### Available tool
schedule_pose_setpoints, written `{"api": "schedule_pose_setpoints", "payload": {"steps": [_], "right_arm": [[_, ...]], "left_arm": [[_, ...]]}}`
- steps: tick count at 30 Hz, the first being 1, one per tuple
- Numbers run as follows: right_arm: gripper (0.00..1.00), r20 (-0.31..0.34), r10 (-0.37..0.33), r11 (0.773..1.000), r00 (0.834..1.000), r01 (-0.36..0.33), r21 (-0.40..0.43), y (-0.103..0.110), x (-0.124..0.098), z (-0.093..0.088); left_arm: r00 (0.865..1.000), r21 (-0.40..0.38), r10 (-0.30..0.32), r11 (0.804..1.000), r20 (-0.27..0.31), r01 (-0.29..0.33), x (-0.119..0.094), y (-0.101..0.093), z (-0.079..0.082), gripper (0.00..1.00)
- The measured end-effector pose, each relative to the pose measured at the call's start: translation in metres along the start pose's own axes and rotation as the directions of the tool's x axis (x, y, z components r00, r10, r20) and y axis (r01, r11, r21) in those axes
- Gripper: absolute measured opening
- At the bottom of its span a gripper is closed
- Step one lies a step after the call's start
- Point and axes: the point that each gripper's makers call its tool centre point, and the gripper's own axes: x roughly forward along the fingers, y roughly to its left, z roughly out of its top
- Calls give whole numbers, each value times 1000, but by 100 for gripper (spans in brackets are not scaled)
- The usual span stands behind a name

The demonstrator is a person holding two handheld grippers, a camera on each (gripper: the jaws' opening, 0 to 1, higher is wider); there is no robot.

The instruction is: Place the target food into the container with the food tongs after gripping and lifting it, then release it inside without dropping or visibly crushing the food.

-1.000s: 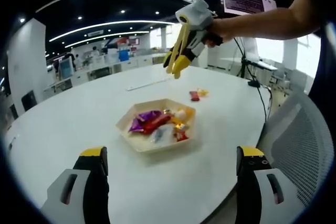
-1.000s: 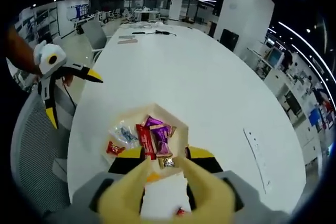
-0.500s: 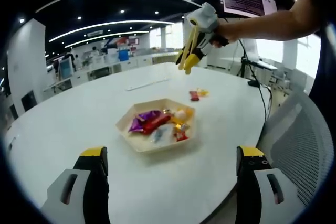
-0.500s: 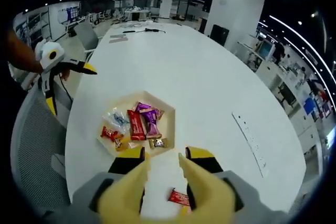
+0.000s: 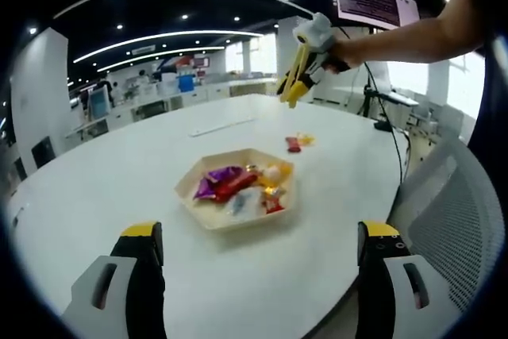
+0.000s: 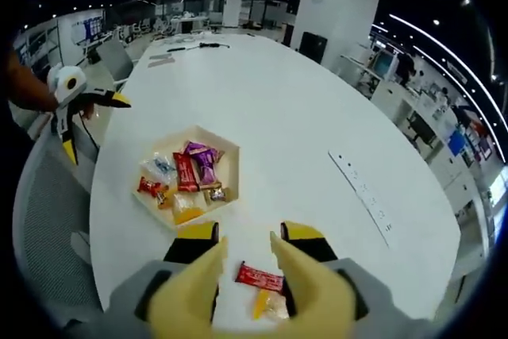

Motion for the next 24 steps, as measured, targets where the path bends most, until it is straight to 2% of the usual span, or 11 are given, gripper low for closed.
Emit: {"api": "schedule_pose_setpoints", "payload": {"steps": [2, 5, 13, 24], "right_arm": [[30, 17, 9, 1000, 1000, -8, -23, 2, -2, -1], [30, 28, 7, 1000, 1000, -7, -11, -1, -4, -4], [30, 22, 5, 1000, 1000, -5, -11, -9, -9, -12], [30, 51, -10, 1000, 999, 11, -9, -17, -9, -13]], "left_arm": [[1000, -1, 0, 1000, 1, 0, 0, 0, 0, 98], [1000, 0, -1, 1000, -2, 1, 0, 0, -1, 98], [1000, 3, -8, 1000, -20, 8, 2, -1, -4, 99], [999, -1, -6, 1000, -33, 6, 3, -1, -7, 99]]}}
